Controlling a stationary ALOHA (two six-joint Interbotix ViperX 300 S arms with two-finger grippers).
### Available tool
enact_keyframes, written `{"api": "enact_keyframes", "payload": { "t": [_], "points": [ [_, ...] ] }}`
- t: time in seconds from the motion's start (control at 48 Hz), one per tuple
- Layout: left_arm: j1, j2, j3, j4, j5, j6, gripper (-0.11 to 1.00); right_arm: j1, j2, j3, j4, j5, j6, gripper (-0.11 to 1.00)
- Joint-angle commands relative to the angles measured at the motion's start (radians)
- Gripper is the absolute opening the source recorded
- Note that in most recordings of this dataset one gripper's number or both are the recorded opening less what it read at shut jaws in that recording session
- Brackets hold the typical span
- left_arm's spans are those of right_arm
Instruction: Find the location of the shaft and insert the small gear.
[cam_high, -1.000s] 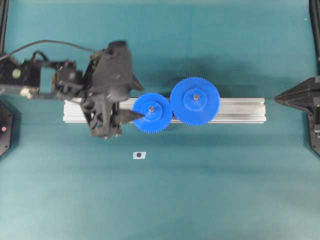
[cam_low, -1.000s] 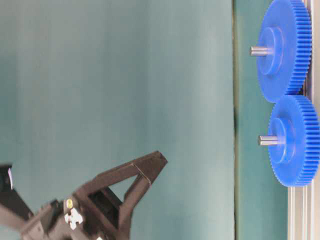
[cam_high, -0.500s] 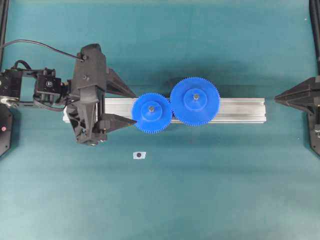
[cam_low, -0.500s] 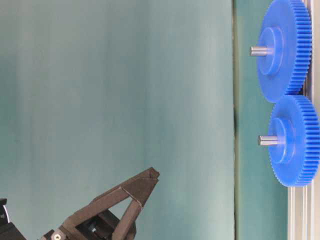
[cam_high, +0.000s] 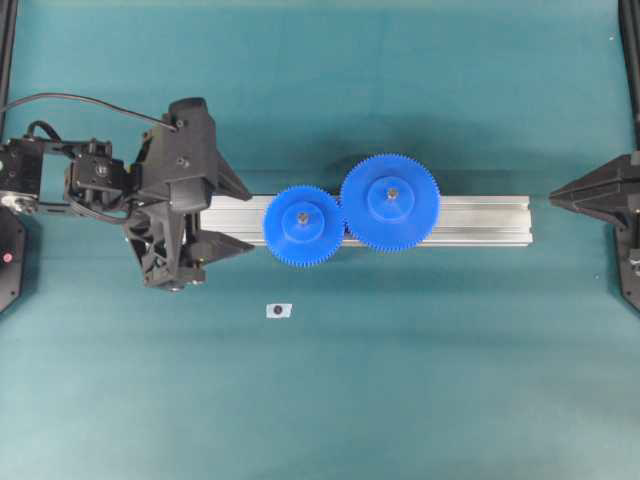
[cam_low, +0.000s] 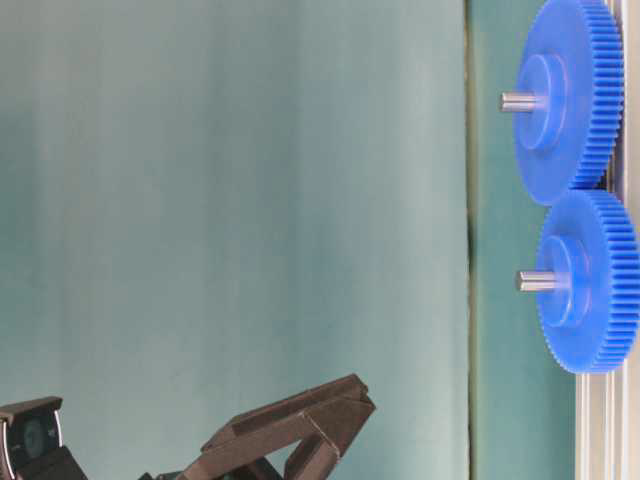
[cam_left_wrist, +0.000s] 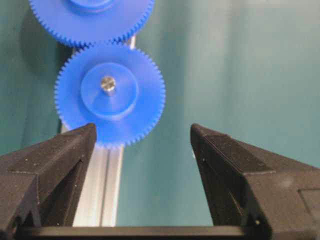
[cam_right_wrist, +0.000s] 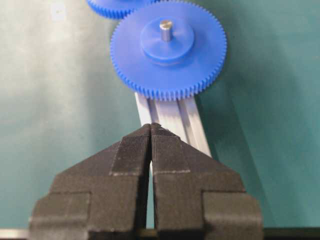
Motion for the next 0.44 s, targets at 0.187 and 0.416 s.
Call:
{"api": "enact_keyframes", "payload": {
  "t": [0.187, 0.416],
  "points": [
    [0.002, -0.028, -0.011, 0.003, 0.000, 0.002, 0.77, -0.003, 0.008, -0.017, -0.002, -0.008, 0.009, 0.02],
    [0.002, -0.029, -0.011, 0.003, 0.000, 0.002, 0.77, -0.003, 0.008, -0.017, -0.002, -0.008, 0.009, 0.02]
  ]
}}
